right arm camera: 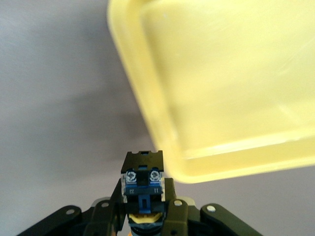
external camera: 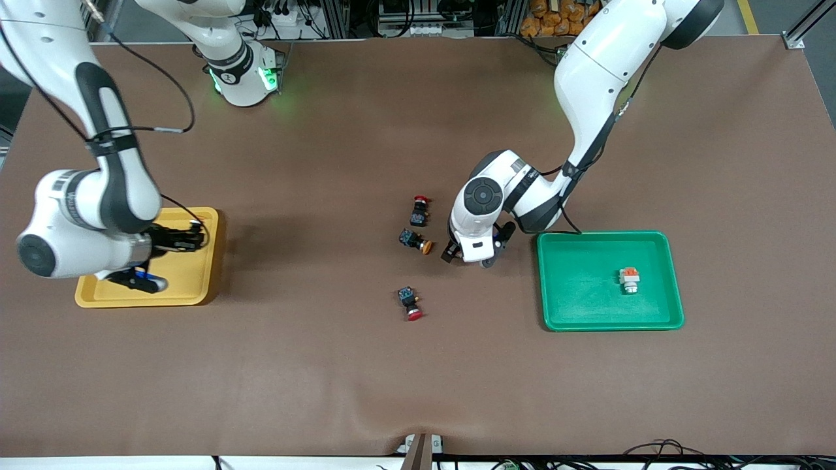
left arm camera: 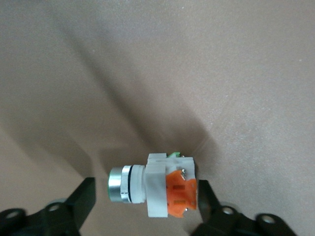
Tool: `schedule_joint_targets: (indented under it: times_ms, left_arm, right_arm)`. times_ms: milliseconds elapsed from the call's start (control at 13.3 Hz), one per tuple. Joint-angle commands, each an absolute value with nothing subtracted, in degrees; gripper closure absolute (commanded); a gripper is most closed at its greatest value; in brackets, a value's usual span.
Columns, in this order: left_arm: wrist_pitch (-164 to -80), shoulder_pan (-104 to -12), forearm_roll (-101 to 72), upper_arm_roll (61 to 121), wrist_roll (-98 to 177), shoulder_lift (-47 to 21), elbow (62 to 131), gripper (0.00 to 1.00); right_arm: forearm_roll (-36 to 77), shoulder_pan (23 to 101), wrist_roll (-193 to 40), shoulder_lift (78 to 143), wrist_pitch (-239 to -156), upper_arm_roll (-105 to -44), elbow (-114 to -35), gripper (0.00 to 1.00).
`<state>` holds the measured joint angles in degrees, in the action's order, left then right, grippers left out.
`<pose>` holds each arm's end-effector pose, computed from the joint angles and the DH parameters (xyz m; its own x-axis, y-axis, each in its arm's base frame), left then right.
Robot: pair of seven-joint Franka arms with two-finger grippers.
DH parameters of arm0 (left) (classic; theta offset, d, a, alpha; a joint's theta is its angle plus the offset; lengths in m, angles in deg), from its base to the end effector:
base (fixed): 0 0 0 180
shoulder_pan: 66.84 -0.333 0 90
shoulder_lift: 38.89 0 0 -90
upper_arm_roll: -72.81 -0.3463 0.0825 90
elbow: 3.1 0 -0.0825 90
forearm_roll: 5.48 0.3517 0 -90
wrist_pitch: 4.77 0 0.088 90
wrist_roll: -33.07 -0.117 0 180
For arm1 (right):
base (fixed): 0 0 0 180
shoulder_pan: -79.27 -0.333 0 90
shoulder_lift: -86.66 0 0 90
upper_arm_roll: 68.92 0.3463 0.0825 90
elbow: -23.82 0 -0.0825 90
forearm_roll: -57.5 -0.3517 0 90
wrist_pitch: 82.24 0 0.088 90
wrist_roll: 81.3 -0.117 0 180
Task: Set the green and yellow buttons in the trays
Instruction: 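Release the yellow button in the yellow tray while the left gripper lifts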
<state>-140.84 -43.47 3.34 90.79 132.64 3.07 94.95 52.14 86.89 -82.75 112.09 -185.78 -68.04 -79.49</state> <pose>0.5184 -0.4175 0.2148 0.5559 0.8253 -0.0990 0.8263 -0.5617 -0.0428 0.5762 -0.0601 0.3116 0.8908 -0.1512 -0.4285 -0.1989 -0.9776 -0.0686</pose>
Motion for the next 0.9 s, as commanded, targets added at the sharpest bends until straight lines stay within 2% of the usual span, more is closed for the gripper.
schedule_joint_targets:
  times_ms: [0, 150, 300, 451, 676, 751, 826]
  left_arm:
    - [-140.30, -42.93, 3.66, 90.47, 132.65, 2.77, 94.11, 0.59]
    - [-140.21, -43.37, 3.66, 90.38, 132.65, 2.07, 93.15, 1.00]
    - [-137.85, -43.99, 3.66, 90.39, 132.56, 0.67, 91.92, 1.00]
    - [-133.82, -44.33, 3.66, 90.21, 131.77, -0.65, 89.03, 1.00]
    - [-127.92, -47.14, 3.66, 90.30, 128.27, -2.76, 85.67, 1.00]
    - [-126.86, -48.37, 3.58, 90.30, 126.60, -3.64, 85.67, 1.00]
    - [-125.98, -49.86, 3.57, 90.30, 124.84, -4.17, 85.76, 1.00]
  right_arm:
    - [53.45, 92.51, -70.54, 113.19, -187.18, -66.73, -80.42, 1.00]
    - [53.45, 96.21, -57.29, 116.17, -188.93, -66.73, -80.33, 1.00]
    - [53.71, 97.72, -47.33, 118.11, -191.14, -66.81, -79.89, 1.00]
    - [58.61, 98.25, -41.08, 119.43, -191.49, -66.73, -78.40, 1.00]
    - [58.99, 101.05, -31.07, 124.25, -190.18, -66.73, -72.62, 1.00]
    - [58.64, 101.58, -29.38, 125.49, -188.61, -66.73, -70.94, 0.87]
    - [58.55, 101.15, -29.71, 125.68, -188.07, -66.73, -70.49, 0.25]
